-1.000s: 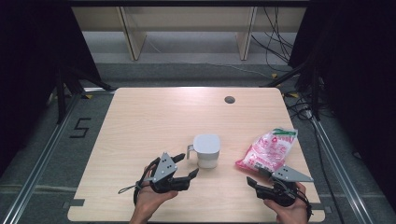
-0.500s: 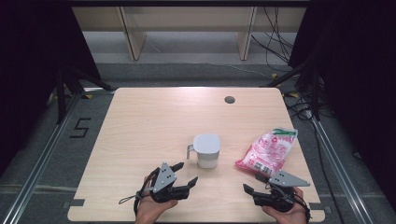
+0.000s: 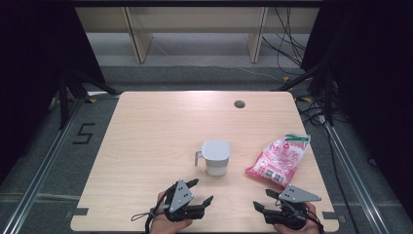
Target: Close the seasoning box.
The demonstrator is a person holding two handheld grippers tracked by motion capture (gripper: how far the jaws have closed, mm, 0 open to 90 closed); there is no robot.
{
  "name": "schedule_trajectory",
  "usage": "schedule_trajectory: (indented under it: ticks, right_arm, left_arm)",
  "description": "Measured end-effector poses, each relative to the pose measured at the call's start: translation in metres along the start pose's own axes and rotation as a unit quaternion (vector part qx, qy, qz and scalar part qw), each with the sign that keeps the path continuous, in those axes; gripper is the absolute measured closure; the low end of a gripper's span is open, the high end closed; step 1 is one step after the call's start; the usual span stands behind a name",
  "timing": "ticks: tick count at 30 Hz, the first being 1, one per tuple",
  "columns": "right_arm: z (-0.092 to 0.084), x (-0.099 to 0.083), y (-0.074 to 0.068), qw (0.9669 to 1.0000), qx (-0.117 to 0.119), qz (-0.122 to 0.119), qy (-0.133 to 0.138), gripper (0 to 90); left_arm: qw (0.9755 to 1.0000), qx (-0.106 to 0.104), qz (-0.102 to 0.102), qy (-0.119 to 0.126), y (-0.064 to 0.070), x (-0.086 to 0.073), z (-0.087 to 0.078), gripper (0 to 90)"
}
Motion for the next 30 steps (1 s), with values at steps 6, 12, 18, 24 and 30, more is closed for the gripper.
schedule_trajectory:
  ticks: [6, 12, 18, 24, 30]
  right_arm:
    - [-0.002, -0.006, 0.001, 0.9998, -0.014, -0.016, -0.007, 34.7]
    - [-0.002, -0.011, -0.004, 0.9995, -0.002, -0.026, -0.017, 33.7]
    - [-0.003, -0.013, -0.002, 0.9992, -0.016, -0.03, -0.021, 32.7]
    - [0.0, -0.013, -0.005, 0.9992, -0.002, -0.035, -0.021, 32.5]
    - [-0.001, -0.012, -0.006, 0.9994, -0.002, -0.03, -0.02, 32.1]
  left_arm:
    - [0.9998, -0.012, 0.016, -0.005, 0.01, -0.005, 0.001, 26.1]
    - [0.9997, -0.017, 0.018, -0.008, 0.014, -0.007, 0.001, 25.4]
    - [0.9999, -0.012, 0.008, -0.004, 0.013, -0.009, 0.0, 25.1]
    - [0.9999, -0.012, 0.0, -0.01, 0.012, -0.011, -0.001, 24.6]
    - [0.9999, -0.011, 0.001, -0.008, 0.011, -0.012, -0.002, 24.5]
Point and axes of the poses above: each handheld gripper's, and its own axes: z roughly forward along the jaws, x roughly out of its top, y roughly to its right, the point moved 10 cm from there along z, roughly forward along the jaws, and after that the axes turned 2 degrees about -y, right-handed, at the moved point
